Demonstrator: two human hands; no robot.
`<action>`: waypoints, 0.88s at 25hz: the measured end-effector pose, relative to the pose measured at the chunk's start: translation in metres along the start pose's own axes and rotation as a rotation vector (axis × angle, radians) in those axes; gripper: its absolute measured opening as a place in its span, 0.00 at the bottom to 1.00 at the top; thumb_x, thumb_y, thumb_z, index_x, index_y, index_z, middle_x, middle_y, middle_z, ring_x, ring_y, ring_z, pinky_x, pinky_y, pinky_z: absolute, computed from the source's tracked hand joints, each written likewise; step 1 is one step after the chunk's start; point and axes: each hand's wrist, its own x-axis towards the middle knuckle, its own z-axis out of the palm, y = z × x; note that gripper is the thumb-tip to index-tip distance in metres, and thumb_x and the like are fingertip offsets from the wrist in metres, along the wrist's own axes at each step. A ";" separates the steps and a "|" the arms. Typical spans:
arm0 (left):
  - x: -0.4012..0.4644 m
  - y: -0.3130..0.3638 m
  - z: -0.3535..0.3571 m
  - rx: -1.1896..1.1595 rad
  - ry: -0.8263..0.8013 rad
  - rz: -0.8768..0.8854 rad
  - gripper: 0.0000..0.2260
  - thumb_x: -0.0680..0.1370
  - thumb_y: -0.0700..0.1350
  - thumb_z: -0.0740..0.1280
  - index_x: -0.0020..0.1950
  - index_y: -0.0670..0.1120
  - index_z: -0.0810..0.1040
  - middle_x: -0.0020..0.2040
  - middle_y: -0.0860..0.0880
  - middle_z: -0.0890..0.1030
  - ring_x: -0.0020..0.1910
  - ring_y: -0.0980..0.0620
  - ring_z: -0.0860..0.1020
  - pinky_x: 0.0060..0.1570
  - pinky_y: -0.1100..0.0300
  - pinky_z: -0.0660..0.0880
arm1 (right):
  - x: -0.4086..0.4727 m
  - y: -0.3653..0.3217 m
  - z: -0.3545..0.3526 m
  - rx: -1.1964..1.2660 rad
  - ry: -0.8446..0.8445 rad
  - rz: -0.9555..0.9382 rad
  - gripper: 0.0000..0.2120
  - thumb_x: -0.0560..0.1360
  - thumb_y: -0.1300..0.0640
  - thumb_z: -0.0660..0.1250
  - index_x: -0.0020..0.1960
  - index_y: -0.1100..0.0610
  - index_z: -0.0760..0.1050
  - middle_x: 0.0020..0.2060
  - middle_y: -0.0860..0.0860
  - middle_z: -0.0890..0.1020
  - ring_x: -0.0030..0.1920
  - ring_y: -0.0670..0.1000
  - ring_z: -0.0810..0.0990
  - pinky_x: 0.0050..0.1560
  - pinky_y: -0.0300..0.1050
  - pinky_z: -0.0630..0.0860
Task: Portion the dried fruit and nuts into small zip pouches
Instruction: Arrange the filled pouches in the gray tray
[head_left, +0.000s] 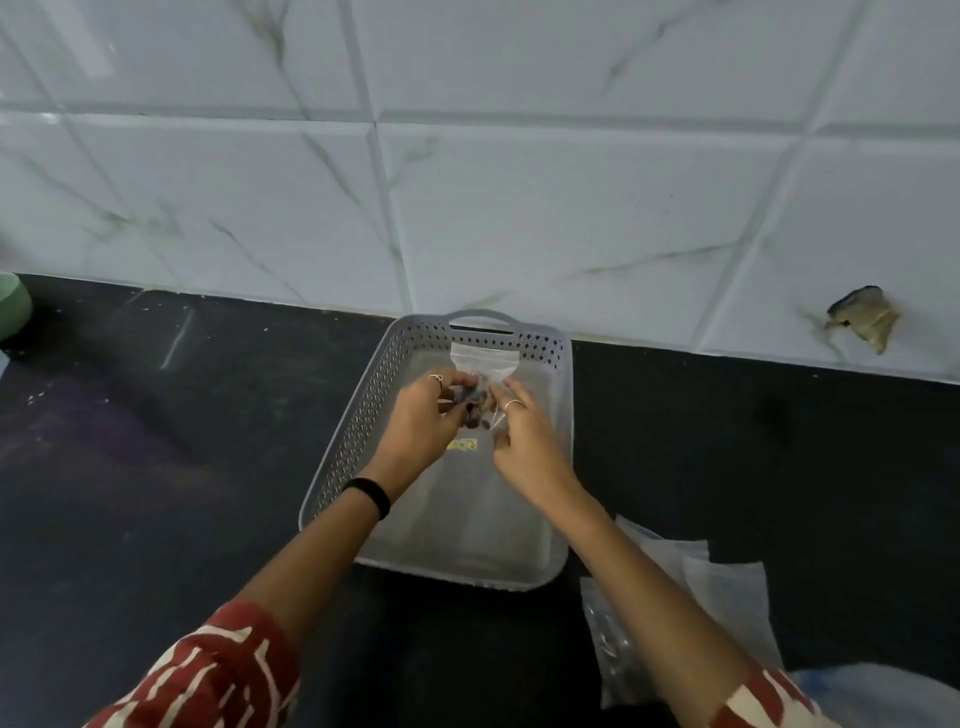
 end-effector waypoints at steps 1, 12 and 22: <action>0.011 -0.013 -0.002 0.036 -0.018 -0.024 0.13 0.75 0.32 0.67 0.59 0.41 0.80 0.53 0.47 0.81 0.47 0.54 0.79 0.48 0.69 0.76 | 0.013 -0.002 0.007 -0.001 -0.030 0.021 0.29 0.75 0.70 0.61 0.75 0.61 0.59 0.76 0.53 0.55 0.75 0.51 0.57 0.69 0.35 0.55; 0.086 -0.066 -0.010 0.210 -0.052 -0.211 0.13 0.74 0.30 0.63 0.54 0.39 0.82 0.52 0.41 0.84 0.55 0.46 0.80 0.51 0.68 0.70 | 0.110 -0.005 0.064 -0.096 -0.188 0.168 0.28 0.72 0.71 0.60 0.72 0.63 0.63 0.76 0.54 0.56 0.75 0.56 0.57 0.74 0.45 0.55; 0.084 -0.075 -0.010 0.299 0.015 -0.129 0.07 0.74 0.29 0.62 0.48 0.35 0.78 0.52 0.38 0.78 0.50 0.42 0.77 0.48 0.57 0.73 | 0.117 -0.011 0.064 -0.210 -0.185 0.209 0.18 0.74 0.66 0.60 0.63 0.63 0.71 0.65 0.59 0.69 0.65 0.59 0.69 0.65 0.51 0.68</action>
